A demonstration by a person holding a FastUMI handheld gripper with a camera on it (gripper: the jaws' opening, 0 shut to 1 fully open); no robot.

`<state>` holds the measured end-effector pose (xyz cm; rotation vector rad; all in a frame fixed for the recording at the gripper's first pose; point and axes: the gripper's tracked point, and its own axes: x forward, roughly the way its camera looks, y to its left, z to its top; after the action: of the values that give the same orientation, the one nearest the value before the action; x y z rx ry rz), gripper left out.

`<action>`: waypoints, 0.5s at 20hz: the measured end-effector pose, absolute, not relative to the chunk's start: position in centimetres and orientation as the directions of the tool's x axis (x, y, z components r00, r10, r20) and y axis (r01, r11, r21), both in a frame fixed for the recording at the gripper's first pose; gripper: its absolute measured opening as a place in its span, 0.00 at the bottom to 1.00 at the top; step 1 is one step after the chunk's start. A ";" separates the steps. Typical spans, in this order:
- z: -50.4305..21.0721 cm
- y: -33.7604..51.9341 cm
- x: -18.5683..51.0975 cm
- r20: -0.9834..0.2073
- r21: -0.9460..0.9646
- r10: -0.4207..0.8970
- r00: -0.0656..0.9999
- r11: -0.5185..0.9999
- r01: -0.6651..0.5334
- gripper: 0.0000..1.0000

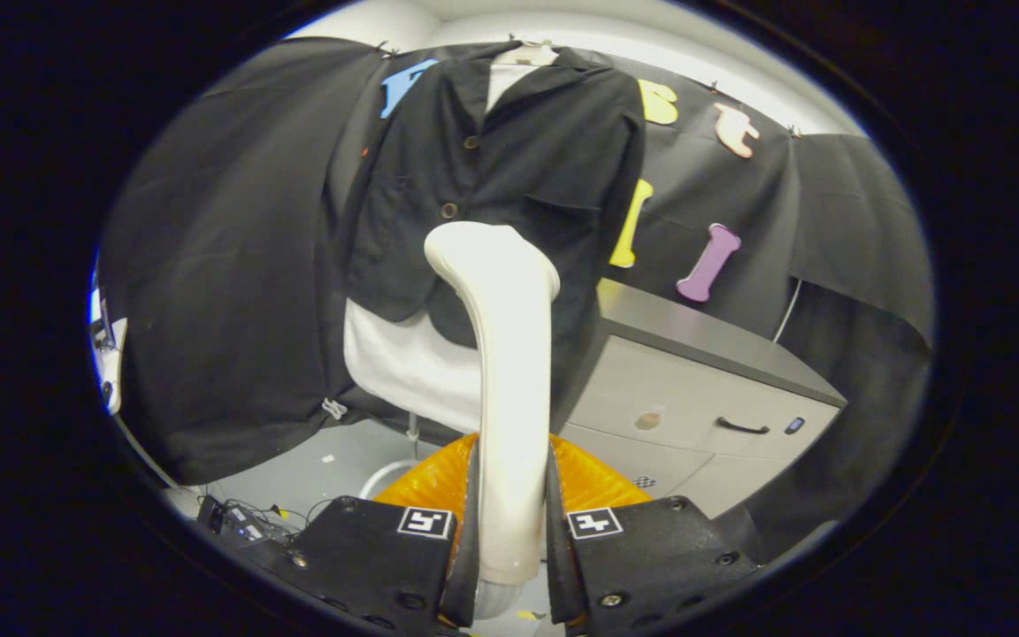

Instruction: Iron the clothes twice with a garment steamer, once on the left side and once on the right side.

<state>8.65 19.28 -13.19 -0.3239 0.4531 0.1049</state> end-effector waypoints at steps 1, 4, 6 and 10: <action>-12.4 17.6 8.4 -0.445 -0.277 0.017 0.895 0.948 -0.155 0.34; -10.4 12.6 7.7 -0.441 -0.264 -0.022 0.897 0.959 -0.106 0.34; -9.8 9.5 7.1 -0.446 -0.258 -0.044 0.894 0.963 -0.082 0.34; -9.9 4.9 6.0 -0.452 -0.249 -0.060 0.890 0.967 -0.061 0.34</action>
<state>6.03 4.86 -9.88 -0.2615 0.4750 0.0004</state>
